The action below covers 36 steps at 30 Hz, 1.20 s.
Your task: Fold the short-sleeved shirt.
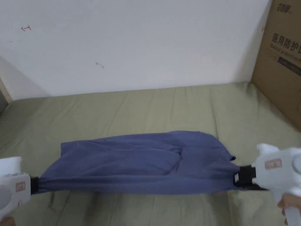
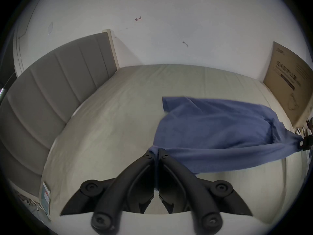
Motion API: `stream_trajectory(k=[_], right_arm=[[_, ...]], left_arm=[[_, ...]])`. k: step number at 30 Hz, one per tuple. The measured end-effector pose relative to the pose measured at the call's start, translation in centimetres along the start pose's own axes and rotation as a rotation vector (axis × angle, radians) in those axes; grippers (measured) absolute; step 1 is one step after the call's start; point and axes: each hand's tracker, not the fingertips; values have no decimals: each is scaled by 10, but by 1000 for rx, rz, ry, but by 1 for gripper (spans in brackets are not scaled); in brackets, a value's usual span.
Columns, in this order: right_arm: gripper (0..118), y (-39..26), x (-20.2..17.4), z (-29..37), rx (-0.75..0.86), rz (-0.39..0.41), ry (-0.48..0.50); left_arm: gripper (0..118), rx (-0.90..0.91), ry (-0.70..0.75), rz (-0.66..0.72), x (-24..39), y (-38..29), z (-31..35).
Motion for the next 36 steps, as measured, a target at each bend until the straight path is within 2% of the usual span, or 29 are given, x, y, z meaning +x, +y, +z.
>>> stream_trajectory(k=[1,2,5,8,9,13,15,20,27,28,29,30,31,32,33,34,36], right_arm=[[0,-24,6,9,-2,-27,59],[0,-50,11,17,-6,-60,55],[0,-121,19,41,-15,-55,19],[0,-179,30,69,-57,-99,20],[0,-195,31,79,-72,-78,24],[0,-246,20,119,-116,91,-50],[0,-260,15,129,-122,134,-51],[0,-278,18,141,-117,124,-89],[0,-297,24,145,-108,124,-88],[1,-299,24,145,-91,128,-86],[4,-300,22,146,-68,140,-91],[12,-300,20,147,-56,144,-106],[38,-301,20,149,-56,145,-119],[68,-302,18,150,-60,154,-148],[92,-305,16,153,-70,163,-178],[98,-308,14,158,-63,178,-186],[94,-316,11,173,-23,219,-171]], left_arm=[[1,2,3,4,-3,-16,13],[1,-5,5,-2,-15,-33,13],[1,-40,28,-5,-31,-80,44],[1,-79,-2,86,-52,-126,70],[1,-87,1,68,-58,-140,78],[1,-102,0,97,-72,-196,117],[1,-106,-2,100,-77,-219,135],[1,-114,-22,159,-88,-264,182],[3,-110,2,174,-90,-283,182],[9,-107,5,176,-90,-282,182],[24,-106,14,167,-91,-283,183],[48,-110,32,148,-87,-283,185],[84,-117,38,136,-88,-284,187],[99,-120,37,136,-90,-287,191],[102,-99,41,147,-91,-290,199],[102,-80,37,160,-90,-292,207],[102,-62,21,213,-94,-301,221]])
